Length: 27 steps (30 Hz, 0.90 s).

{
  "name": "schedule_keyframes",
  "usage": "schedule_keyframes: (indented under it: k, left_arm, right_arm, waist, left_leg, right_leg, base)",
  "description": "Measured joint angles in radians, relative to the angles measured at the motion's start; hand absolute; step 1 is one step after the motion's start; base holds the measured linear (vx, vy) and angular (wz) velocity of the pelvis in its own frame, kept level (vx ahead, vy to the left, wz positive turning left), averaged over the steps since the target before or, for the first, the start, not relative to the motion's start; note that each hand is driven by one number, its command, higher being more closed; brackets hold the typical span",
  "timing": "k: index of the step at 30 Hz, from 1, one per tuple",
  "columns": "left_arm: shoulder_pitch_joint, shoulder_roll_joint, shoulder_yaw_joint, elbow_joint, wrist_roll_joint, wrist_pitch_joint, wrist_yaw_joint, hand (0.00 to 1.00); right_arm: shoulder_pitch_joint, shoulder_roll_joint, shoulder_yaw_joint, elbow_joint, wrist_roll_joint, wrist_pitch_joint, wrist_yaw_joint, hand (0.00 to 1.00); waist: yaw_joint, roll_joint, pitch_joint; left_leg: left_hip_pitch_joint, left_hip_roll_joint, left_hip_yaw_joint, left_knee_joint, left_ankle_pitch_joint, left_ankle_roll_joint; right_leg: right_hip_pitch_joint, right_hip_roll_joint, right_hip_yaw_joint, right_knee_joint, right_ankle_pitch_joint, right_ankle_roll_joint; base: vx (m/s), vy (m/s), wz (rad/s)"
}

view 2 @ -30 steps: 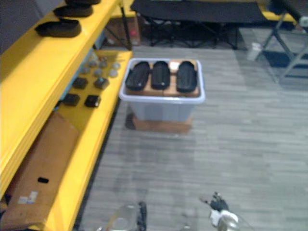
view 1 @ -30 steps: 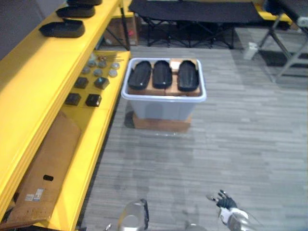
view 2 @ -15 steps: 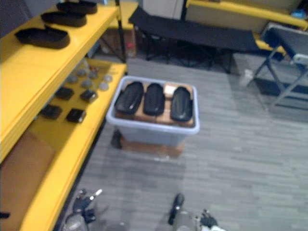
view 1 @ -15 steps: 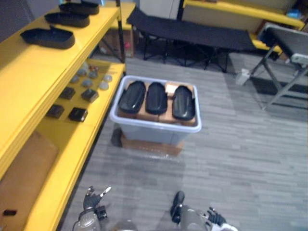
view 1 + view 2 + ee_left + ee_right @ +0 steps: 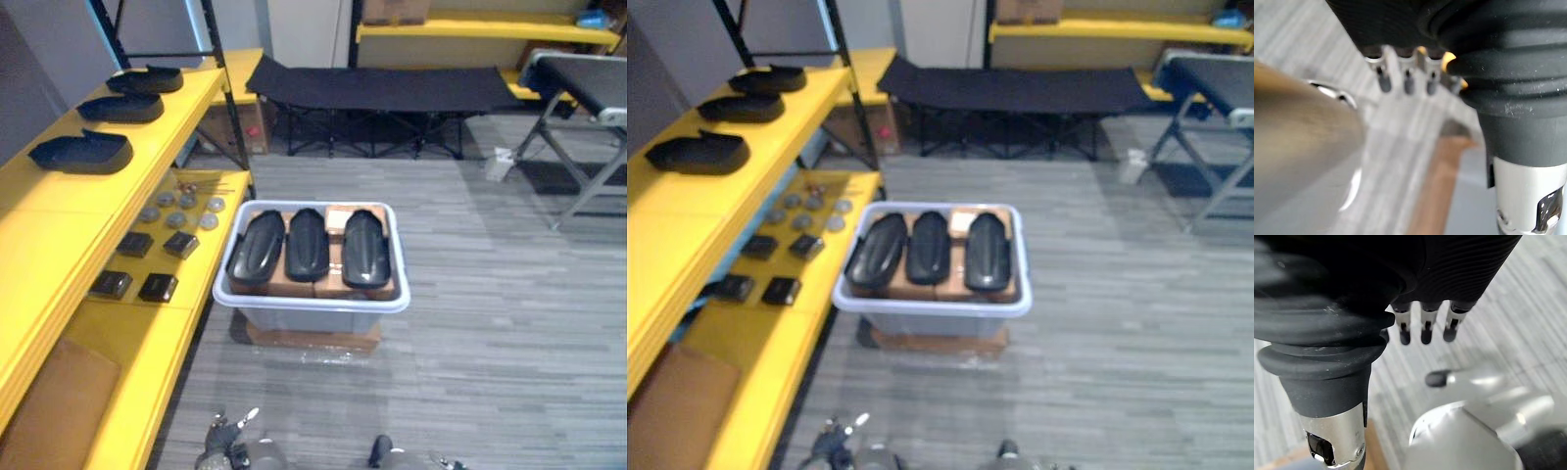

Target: Walk over and take plastic housings, then place them on the shelf

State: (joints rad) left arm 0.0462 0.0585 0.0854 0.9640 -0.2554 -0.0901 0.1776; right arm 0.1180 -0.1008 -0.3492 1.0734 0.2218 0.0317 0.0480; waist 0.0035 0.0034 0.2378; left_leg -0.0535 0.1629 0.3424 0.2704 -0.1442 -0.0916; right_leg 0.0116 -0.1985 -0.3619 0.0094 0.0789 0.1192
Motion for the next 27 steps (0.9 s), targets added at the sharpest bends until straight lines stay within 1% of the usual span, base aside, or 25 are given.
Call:
schedule_keyframes:
  k: [1, 2, 4, 5, 6, 7, 9, 10, 11, 12, 13, 15, 17, 18, 19, 20, 21, 22, 24, 25, 27]
  left_arm:
    - [-0.005, 0.004, -0.012, 0.001, 0.003, 0.0, -0.003, 0.0]
    - [-0.004, 0.011, -0.031, 0.001, 0.04, -0.006, -0.007, 0.0]
    - [-0.001, 0.014, -0.048, 0.0, 0.059, -0.015, -0.007, 0.0]
    - [0.003, 0.017, -0.058, -0.005, 0.06, -0.021, -0.008, 0.0]
    - [0.005, 0.019, -0.069, -0.014, 0.06, -0.03, -0.008, 0.0]
    - [0.005, 0.018, -0.075, -0.024, 0.06, -0.041, -0.008, 0.0]
    - [0.005, 0.022, -0.104, -0.03, 0.06, -0.046, -0.005, 0.0]
    - [0.005, 0.03, -0.117, -0.034, 0.065, -0.052, -0.004, 0.0]
    - [0.0, 0.046, -0.141, -0.038, 0.066, -0.061, -0.001, 0.0]
    - [0.0, 0.052, -0.148, -0.039, 0.066, -0.065, 0.003, 0.0]
    - [-0.004, 0.051, -0.147, -0.041, 0.066, -0.079, 0.014, 0.0]
    - [-0.008, 0.051, -0.147, -0.049, 0.067, -0.105, 0.029, 0.0]
    - [-0.007, 0.053, -0.139, -0.06, 0.071, -0.132, 0.045, 0.0]
    - [-0.004, 0.055, -0.129, -0.062, 0.076, -0.143, 0.046, 0.0]
    - [-0.004, 0.056, -0.125, -0.062, 0.076, -0.15, 0.046, 0.0]
    - [-0.003, 0.061, -0.118, -0.063, 0.077, -0.152, 0.046, 0.0]
    - [-0.002, 0.063, -0.1, -0.065, 0.078, -0.151, 0.046, 0.0]
    - [0.001, 0.063, -0.093, -0.071, 0.078, -0.151, 0.046, 0.0]
    - [0.016, 0.075, -0.07, -0.093, 0.079, -0.152, 0.046, 0.0]
    - [0.02, 0.078, -0.064, -0.094, 0.081, -0.151, 0.046, 0.0]
    - [0.043, 0.087, -0.056, -0.105, 0.087, -0.15, 0.047, 0.0]
  right_arm:
    - [-0.002, 0.001, 0.0, 0.003, 0.0, -0.007, -0.007, 0.0]
    - [-0.006, 0.0, -0.001, 0.005, -0.004, -0.026, -0.008, 0.0]
    - [-0.008, 0.001, 0.009, 0.003, -0.065, -0.066, -0.007, 0.0]
    - [-0.011, 0.003, 0.044, 0.0, -0.126, -0.11, -0.003, 0.0]
    - [-0.025, 0.002, 0.111, -0.022, -0.163, -0.153, 0.001, 0.0]
    - [-0.041, -0.014, 0.207, -0.059, -0.183, -0.193, 0.014, 0.0]
    - [-0.069, -0.032, 0.344, -0.115, -0.208, -0.238, 0.029, 0.0]
    - [-0.103, -0.037, 0.485, -0.205, -0.225, -0.276, 0.043, 0.0]
    - [-0.148, -0.035, 0.61, -0.326, -0.238, -0.313, 0.04, 0.0]
    - [-0.177, -0.031, 0.659, -0.387, -0.24, -0.323, 0.038, 0.0]
    - [-0.234, -0.025, 0.718, -0.491, -0.248, -0.342, 0.021, 0.0]
    - [-0.324, 0.01, 0.734, -0.617, -0.256, -0.343, -0.03, 0.0]
    - [-0.427, 0.011, 0.704, -0.748, -0.253, -0.346, -0.088, 0.0]
    - [-0.474, -0.002, 0.653, -0.806, -0.228, -0.35, -0.125, 0.0]
    - [-0.498, -0.011, 0.618, -0.826, -0.21, -0.349, -0.146, 0.0]
    - [-0.545, -0.032, 0.546, -0.834, -0.179, -0.344, -0.197, 0.0]
    - [-0.587, -0.066, 0.471, -0.829, -0.148, -0.319, -0.255, 0.0]
    - [-0.605, -0.085, 0.437, -0.825, -0.132, -0.304, -0.279, 0.0]
    - [-0.658, -0.166, 0.325, -0.777, -0.061, -0.247, -0.36, 0.0]
    - [-0.67, -0.187, 0.304, -0.752, -0.037, -0.233, -0.376, 0.0]
    - [-0.726, -0.273, 0.23, -0.615, 0.028, -0.179, -0.423, 0.0]
  waist:
    - [0.001, -0.002, 0.004]
    - [0.0, 0.004, 0.012]
    - [0.001, 0.01, 0.016]
    - [0.001, 0.013, 0.016]
    - [0.004, 0.013, 0.016]
    - [0.006, 0.01, 0.017]
    - [0.011, 0.001, 0.023]
    - [0.018, -0.011, 0.029]
    - [0.039, -0.023, 0.034]
    - [0.051, -0.029, 0.038]
    - [0.065, -0.035, 0.043]
    - [0.099, -0.04, 0.047]
    - [0.12, -0.051, 0.052]
    - [0.121, -0.055, 0.052]
    - [0.121, -0.057, 0.055]
    - [0.121, -0.062, 0.059]
    - [0.121, -0.064, 0.066]
    - [0.121, -0.063, 0.072]
    - [0.121, -0.059, 0.097]
    - [0.121, -0.057, 0.105]
    - [0.12, -0.044, 0.144]
  left_leg:
    - [-0.002, -0.012, -0.001, -0.011, 0.004, 0.004]
    - [0.001, -0.032, -0.007, -0.02, 0.005, 0.005]
    - [0.022, -0.053, -0.024, -0.029, 0.004, 0.005]
    - [0.038, -0.061, -0.034, -0.036, 0.004, 0.005]
    - [0.037, -0.067, -0.045, -0.035, 0.004, 0.005]
    - [0.032, -0.07, -0.064, -0.035, 0.004, 0.006]
    - [0.015, -0.071, -0.077, -0.034, 0.004, 0.006]
    - [0.002, -0.07, -0.09, -0.032, 0.003, 0.008]
    - [-0.022, -0.069, -0.098, -0.023, 0.002, 0.009]
    - [-0.037, -0.067, -0.107, -0.015, 0.002, 0.009]
    - [-0.059, -0.064, -0.121, -0.002, -0.002, 0.013]
    - [-0.071, -0.052, -0.134, 0.014, -0.009, 0.017]
    - [-0.073, -0.048, -0.138, 0.034, -0.023, 0.021]
    - [-0.086, -0.044, -0.14, 0.052, -0.032, 0.024]
    - [-0.088, -0.043, -0.139, 0.06, -0.036, 0.026]
    - [-0.089, -0.043, -0.137, 0.069, -0.038, 0.027]
    - [-0.089, -0.042, -0.137, 0.08, -0.044, 0.027]
    - [-0.09, -0.042, -0.137, 0.087, -0.046, 0.027]
    - [-0.089, -0.041, -0.137, 0.095, -0.048, 0.027]
    - [-0.089, -0.039, -0.137, 0.098, -0.048, 0.027]
    - [-0.118, -0.032, -0.142, 0.124, -0.049, 0.027]
  right_leg:
    - [-0.004, -0.012, -0.005, 0.004, 0.002, 0.002]
    - [-0.004, -0.031, -0.019, 0.014, 0.003, 0.007]
    - [0.025, -0.049, -0.028, 0.015, -0.001, 0.012]
    - [0.047, -0.055, -0.045, 0.016, -0.002, 0.013]
    - [0.06, -0.06, -0.057, 0.018, -0.002, 0.013]
    - [0.058, -0.063, -0.072, 0.024, -0.002, 0.012]
    - [0.053, -0.064, -0.085, 0.029, -0.005, 0.012]
    - [0.044, -0.062, -0.101, 0.034, -0.012, 0.013]
    - [0.029, -0.057, -0.107, 0.035, -0.018, 0.012]
    - [0.022, -0.056, -0.108, 0.037, -0.023, 0.014]
    - [0.018, -0.052, -0.118, 0.037, -0.028, 0.016]
    - [0.022, -0.044, -0.131, 0.038, -0.029, 0.013]
    - [0.027, -0.04, -0.129, 0.048, -0.032, 0.01]
    - [0.024, -0.04, -0.129, 0.052, -0.032, 0.009]
    - [0.024, -0.041, -0.128, 0.052, -0.032, 0.009]
    - [0.024, -0.045, -0.125, 0.053, -0.031, 0.01]
    - [0.026, -0.045, -0.121, 0.058, -0.031, 0.011]
    - [0.026, -0.045, -0.12, 0.061, -0.031, 0.011]
    - [0.025, -0.044, -0.111, 0.07, -0.031, 0.011]
    - [0.024, -0.043, -0.108, 0.072, -0.031, 0.011]
    - [0.001, -0.042, -0.107, 0.093, -0.038, 0.01]
  base:
    - [0.2, 0.159, 0.29]
    - [0.18, 0.162, 0.29]
    - [0.17, 0.123, 0.26]
    - [0.12, 0.069, 0.31]
    - [0.11, 0.075, 0.38]
    - [0.07, 0.054, 0.33]
    - [0.01, 0.03, 0.25]
    - [-0.04, 0.016, 0.29]
    - [-0.06, 0.007, 0.24]
    - [-0.08, -0.01, 0.29]
    - [-0.09, -0.017, 0.28]
    - [-0.08, -0.011, 0.24]
    - [-0.07, 0.033, 0.06]
    - [-0.06, 0.056, -0.01]
    - [-0.06, 0.073, -0.02]
    - [-0.05, 0.074, -0.06]
    - [-0.04, 0.061, -0.06]
    - [-0.04, 0.059, -0.05]
    - [-0.04, 0.049, -0.04]
    - [-0.04, 0.031, -0.04]
    - [-0.07, 0.032, 0.01]
